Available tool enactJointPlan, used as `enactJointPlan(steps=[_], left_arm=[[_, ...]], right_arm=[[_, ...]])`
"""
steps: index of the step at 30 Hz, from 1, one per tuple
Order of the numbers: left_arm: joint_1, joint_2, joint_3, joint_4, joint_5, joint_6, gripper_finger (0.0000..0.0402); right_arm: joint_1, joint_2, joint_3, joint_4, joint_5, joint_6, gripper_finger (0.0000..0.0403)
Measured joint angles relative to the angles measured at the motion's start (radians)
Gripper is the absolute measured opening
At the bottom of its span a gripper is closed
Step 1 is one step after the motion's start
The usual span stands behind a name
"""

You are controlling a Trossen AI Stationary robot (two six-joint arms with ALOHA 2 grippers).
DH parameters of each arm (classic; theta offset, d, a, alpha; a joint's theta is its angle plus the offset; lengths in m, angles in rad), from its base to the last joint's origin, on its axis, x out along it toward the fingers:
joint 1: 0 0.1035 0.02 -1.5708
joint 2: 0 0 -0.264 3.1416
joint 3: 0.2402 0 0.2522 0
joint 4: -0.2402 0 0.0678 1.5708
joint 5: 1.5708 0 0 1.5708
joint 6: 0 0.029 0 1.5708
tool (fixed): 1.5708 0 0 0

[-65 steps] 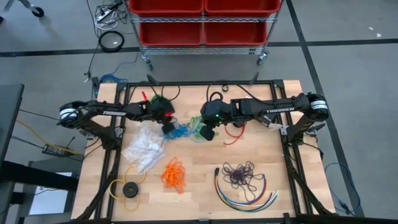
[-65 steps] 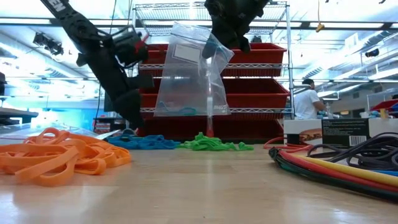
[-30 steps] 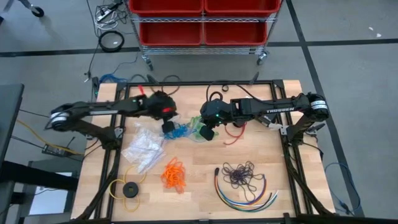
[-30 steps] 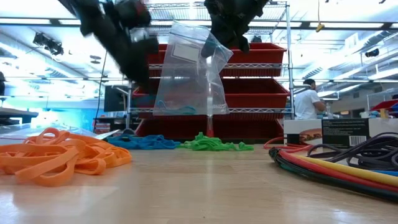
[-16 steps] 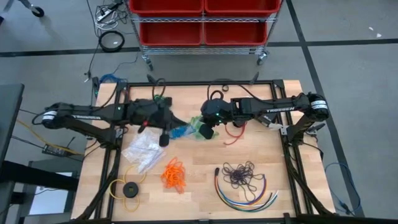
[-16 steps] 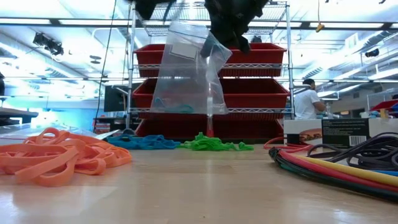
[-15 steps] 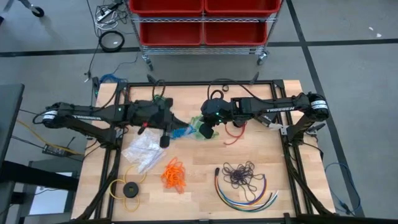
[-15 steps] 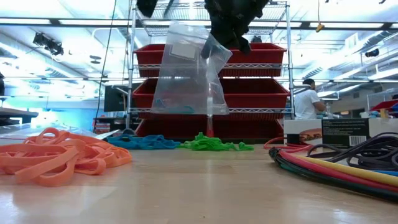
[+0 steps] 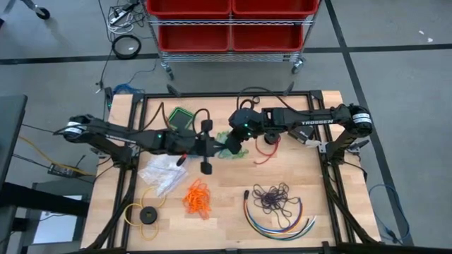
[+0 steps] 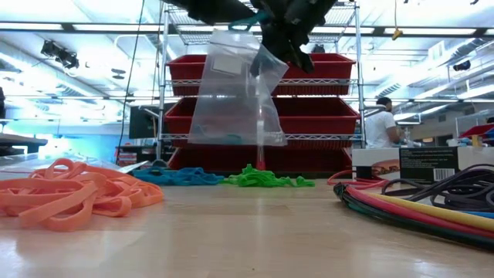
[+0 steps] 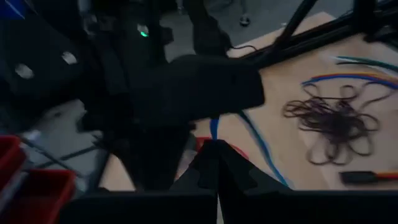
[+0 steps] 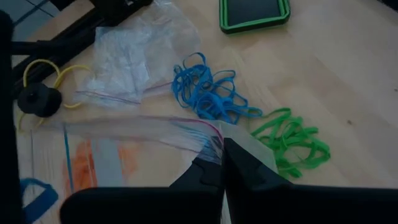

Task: Sort rubber bands
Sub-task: Put the blue rubber band into the transparent zip bag

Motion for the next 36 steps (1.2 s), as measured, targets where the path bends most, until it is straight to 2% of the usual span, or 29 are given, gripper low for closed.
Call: enactJointPlan(steps=[8, 22, 29, 36], left_arm=[[-0.008, 0.003, 0.0, 0.043, -0.096, 0.118, 0.0], [-0.025, 0.016, 0.0, -0.219, -0.125, 0.118, 0.0005], [-0.033, 0.016, 0.0, -0.306, -0.218, 0.122, 0.0075], [-0.058, 0.016, 0.0, -0.269, -0.287, 0.136, 0.0133]], right_arm=[[0.0, 0.0, 0.0, 0.004, -0.007, -0.008, 0.0], [0.001, 0.001, 0.0, 0.014, -0.007, -0.01, 0.0], [0.001, 0.001, 0.0, 0.019, -0.015, -0.007, 0.0], [0.0, 0.001, 0.0, 0.019, -0.033, 0.001, 0.0]])
